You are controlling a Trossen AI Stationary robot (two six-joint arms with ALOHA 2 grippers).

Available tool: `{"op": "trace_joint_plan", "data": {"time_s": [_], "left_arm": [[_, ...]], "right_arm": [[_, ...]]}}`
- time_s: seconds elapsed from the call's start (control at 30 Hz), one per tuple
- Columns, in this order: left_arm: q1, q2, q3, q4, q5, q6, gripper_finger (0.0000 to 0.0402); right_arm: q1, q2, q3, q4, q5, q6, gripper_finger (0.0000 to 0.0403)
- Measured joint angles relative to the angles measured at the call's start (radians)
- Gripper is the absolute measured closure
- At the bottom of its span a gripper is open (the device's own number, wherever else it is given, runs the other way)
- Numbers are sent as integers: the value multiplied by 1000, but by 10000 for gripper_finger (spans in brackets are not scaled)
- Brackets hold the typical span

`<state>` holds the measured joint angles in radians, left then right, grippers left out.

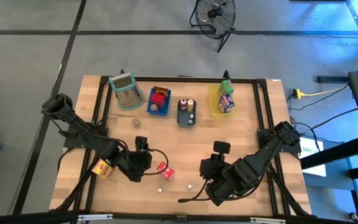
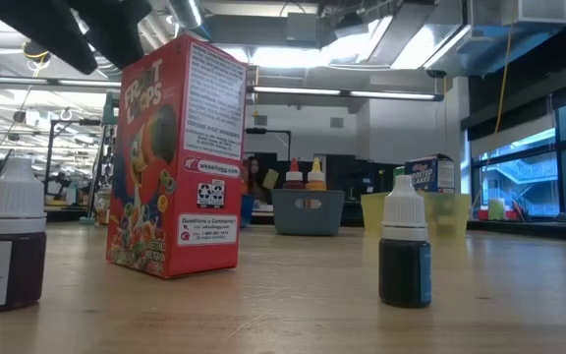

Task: Pick & Place Kitchen Items
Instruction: Put the red cereal box into the yellow bin

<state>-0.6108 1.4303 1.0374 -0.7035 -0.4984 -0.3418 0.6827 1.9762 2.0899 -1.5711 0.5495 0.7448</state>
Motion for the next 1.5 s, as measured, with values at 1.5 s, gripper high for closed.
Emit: {"op": "trace_joint_plan", "data": {"time_s": [1.5], "left_arm": [[5,53,0,51,-3,136,84]], "right_arm": [[0,2,-1,0,11,-1,298]]}}
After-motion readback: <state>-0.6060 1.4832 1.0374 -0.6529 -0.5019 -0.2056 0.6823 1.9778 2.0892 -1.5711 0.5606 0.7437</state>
